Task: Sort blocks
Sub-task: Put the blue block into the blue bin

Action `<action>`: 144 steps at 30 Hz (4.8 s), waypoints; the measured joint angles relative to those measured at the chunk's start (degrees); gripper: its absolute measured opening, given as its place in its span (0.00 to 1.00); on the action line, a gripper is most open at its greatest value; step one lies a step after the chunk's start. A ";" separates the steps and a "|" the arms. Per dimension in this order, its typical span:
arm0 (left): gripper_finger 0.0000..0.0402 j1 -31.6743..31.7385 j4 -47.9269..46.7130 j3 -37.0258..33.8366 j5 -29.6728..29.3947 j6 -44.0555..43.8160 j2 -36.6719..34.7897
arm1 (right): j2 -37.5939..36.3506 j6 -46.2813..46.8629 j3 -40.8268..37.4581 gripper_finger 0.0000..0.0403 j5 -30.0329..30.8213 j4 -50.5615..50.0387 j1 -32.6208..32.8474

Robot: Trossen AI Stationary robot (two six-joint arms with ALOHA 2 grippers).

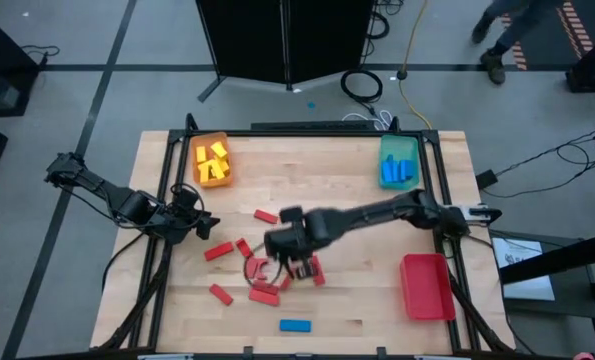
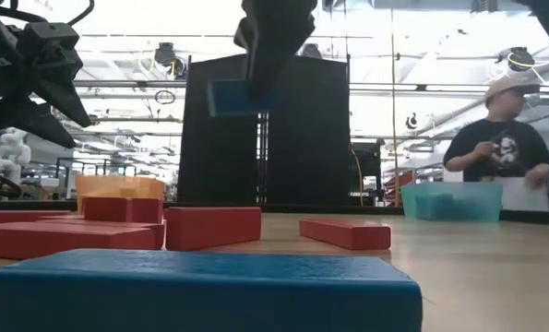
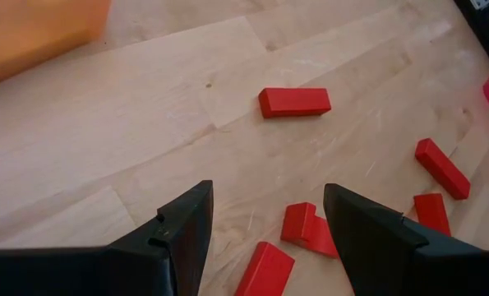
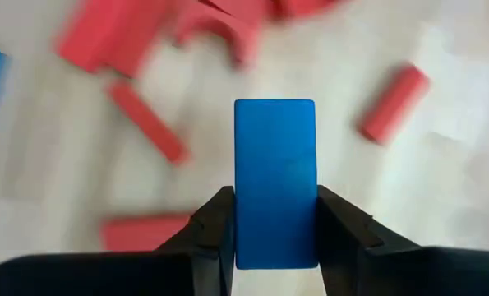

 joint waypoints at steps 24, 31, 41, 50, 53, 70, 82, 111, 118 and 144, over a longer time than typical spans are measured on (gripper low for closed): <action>0.57 0.00 0.55 0.00 1.73 -0.18 0.00 | -17.83 -1.13 1.28 0.24 4.93 -20.53 -39.11; 0.57 0.01 0.52 0.00 1.66 -0.12 0.00 | -29.21 4.92 -9.77 0.24 8.53 -19.56 -47.92; 0.57 0.00 0.47 0.00 1.25 -0.10 0.00 | -45.56 16.56 -43.96 0.24 6.59 -2.18 -53.84; 0.57 0.01 0.44 0.00 1.07 -0.10 -0.02 | -54.57 29.60 -66.96 0.24 5.04 15.63 -53.95; 0.57 0.01 0.42 0.00 0.76 -0.12 -0.02 | -55.19 33.18 -72.06 0.24 4.99 19.32 -54.98; 0.57 0.01 0.39 0.00 -1.18 -1.65 -0.01 | -54.58 39.20 -79.68 0.47 3.80 26.06 -58.76; 0.57 0.00 -0.26 0.00 -1.40 -1.59 0.00 | -56.42 31.65 -68.85 0.68 -20.23 26.10 -58.37; 0.57 0.00 0.06 0.00 -3.10 -1.58 0.00 | -20.42 28.95 -42.88 0.71 -19.42 45.66 2.63; 0.57 0.01 -0.04 0.00 -3.04 -1.54 0.00 | -7.04 20.96 -25.19 0.71 -17.00 33.46 5.20; 0.57 0.00 -1.11 0.00 -2.75 0.49 -0.02 | 5.66 26.42 -12.27 0.71 -13.88 30.29 14.21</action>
